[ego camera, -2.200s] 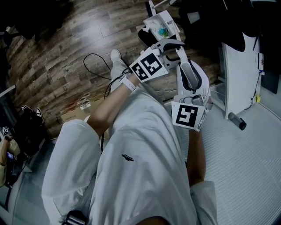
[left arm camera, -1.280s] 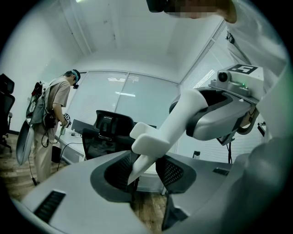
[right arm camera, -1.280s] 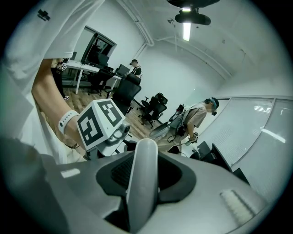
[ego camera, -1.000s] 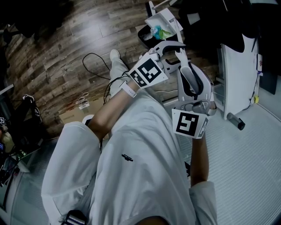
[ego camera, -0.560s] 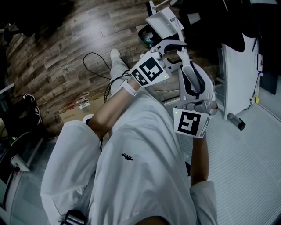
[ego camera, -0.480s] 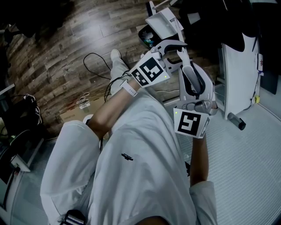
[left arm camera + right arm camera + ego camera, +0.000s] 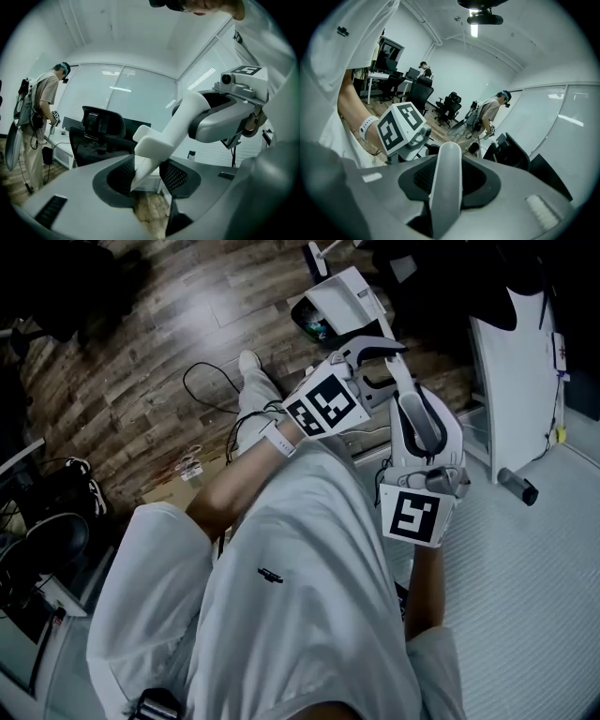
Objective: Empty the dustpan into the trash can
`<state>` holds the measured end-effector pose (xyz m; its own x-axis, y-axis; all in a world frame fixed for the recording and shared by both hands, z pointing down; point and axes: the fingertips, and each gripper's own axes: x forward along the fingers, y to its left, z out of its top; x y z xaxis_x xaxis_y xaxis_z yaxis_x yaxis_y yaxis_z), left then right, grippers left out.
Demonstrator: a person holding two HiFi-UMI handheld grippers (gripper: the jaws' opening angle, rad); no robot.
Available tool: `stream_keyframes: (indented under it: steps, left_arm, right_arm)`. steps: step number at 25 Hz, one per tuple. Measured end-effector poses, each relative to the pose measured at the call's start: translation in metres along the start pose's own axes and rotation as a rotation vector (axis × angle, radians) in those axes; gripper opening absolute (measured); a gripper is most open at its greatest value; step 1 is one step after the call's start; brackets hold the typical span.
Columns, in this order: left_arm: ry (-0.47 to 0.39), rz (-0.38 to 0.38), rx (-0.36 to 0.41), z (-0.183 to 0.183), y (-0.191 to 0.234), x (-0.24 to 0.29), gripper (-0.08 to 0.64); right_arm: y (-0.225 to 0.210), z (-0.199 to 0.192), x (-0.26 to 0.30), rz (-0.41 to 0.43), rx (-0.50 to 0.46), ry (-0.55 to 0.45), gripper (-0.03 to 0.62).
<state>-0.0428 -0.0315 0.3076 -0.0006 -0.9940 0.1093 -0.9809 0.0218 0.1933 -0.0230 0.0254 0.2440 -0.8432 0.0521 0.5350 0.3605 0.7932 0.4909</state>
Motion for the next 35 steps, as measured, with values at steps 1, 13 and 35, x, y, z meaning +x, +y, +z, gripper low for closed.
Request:
stream_keyframes:
  steps: [1,13,35]
  left_arm:
    - [0.007,-0.013,0.002,0.000,-0.005,0.004,0.160]
    - [0.112,-0.204,0.046,-0.007,-0.063,0.048,0.160]
    - [0.312,-0.598,0.092,-0.075,-0.175,0.169,0.160]
  right_arm:
    - [-0.002,-0.004,-0.004,-0.007,0.009,0.006,0.126]
    - [-0.022,-0.048,-0.048,-0.138,0.172,0.069,0.126]
    - [-0.063,-0.203,-0.113,-0.367,0.497,0.265,0.126]
